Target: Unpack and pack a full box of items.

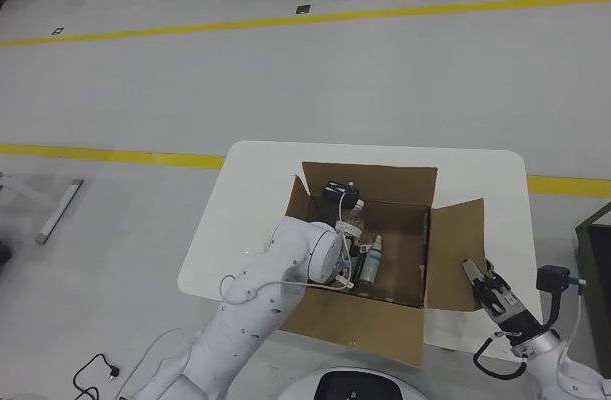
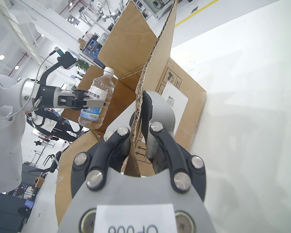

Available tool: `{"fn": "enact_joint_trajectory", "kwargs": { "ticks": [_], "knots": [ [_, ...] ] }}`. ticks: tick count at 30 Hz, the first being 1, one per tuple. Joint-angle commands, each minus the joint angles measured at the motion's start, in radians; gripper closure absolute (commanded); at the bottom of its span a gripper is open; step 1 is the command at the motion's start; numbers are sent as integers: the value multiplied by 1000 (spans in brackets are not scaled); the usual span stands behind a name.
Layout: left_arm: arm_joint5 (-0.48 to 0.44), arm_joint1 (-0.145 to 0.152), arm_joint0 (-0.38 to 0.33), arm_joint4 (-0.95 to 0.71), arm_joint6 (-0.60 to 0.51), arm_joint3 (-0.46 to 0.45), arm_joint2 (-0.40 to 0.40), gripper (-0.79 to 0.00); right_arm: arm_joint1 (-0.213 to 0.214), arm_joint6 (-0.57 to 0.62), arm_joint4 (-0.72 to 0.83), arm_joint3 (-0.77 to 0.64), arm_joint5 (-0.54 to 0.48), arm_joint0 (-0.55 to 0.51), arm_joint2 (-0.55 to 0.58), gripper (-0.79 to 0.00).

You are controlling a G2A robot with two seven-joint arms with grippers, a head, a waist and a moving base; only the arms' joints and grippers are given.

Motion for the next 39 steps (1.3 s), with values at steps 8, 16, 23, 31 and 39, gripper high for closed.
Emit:
{"fn": "enact_joint_trajectory", "kwargs": {
  "ticks": [8, 16, 23, 31, 39],
  "knots": [
    [-14, 2, 25, 6, 38, -30, -17, 0, 13, 70, 56, 2, -1, 2, 58, 0],
    [-75, 20, 61, 98, -35, -183, -101, 0, 22, 94, 72, 4, 9, 1, 91, 0],
    [-140, 43, 139, 184, -35, -288, -217, 0, 28, 100, 82, 8, 0, 1, 107, 0],
    [-163, 53, 215, 231, -35, -355, -275, 0, 33, 103, 103, 8, -5, -1, 122, 0],
    [-163, 53, 215, 231, -35, -355, -275, 0, 38, 104, 122, 11, -14, -1, 129, 0]
  ]
}}
